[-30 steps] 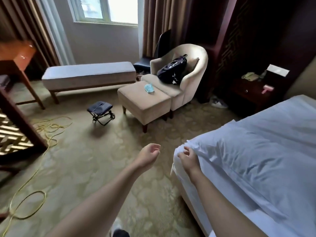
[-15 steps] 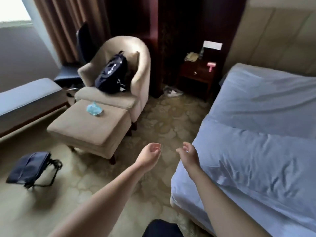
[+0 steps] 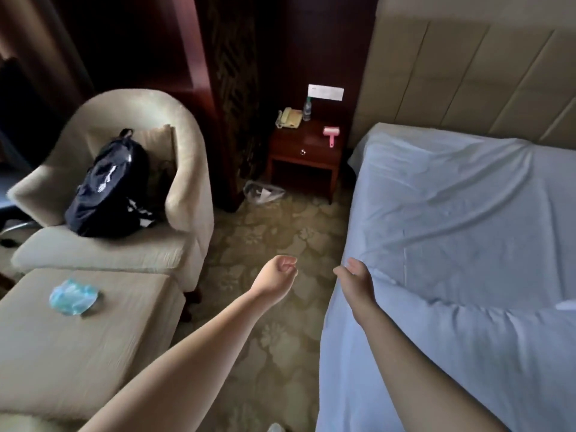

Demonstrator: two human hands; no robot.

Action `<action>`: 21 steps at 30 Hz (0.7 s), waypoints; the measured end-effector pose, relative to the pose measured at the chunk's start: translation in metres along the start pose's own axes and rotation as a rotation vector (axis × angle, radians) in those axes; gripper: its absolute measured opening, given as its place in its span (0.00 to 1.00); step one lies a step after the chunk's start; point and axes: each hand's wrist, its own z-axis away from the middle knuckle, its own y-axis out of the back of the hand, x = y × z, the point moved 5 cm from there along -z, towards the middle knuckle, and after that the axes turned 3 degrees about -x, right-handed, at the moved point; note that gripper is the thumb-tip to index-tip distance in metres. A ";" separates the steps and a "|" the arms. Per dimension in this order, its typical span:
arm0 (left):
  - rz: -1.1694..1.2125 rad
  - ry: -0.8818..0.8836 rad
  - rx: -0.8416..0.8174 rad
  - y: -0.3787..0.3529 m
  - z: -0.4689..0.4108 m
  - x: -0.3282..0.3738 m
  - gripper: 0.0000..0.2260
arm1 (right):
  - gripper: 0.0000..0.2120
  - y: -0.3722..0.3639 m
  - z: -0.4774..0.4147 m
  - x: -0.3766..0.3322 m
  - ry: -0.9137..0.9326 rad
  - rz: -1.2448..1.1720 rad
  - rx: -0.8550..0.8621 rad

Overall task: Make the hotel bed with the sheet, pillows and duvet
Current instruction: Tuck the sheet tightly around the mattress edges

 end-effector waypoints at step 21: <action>-0.179 -0.175 -0.399 -0.055 -0.529 0.213 0.17 | 0.23 0.057 -0.435 -0.172 -0.128 -0.199 0.383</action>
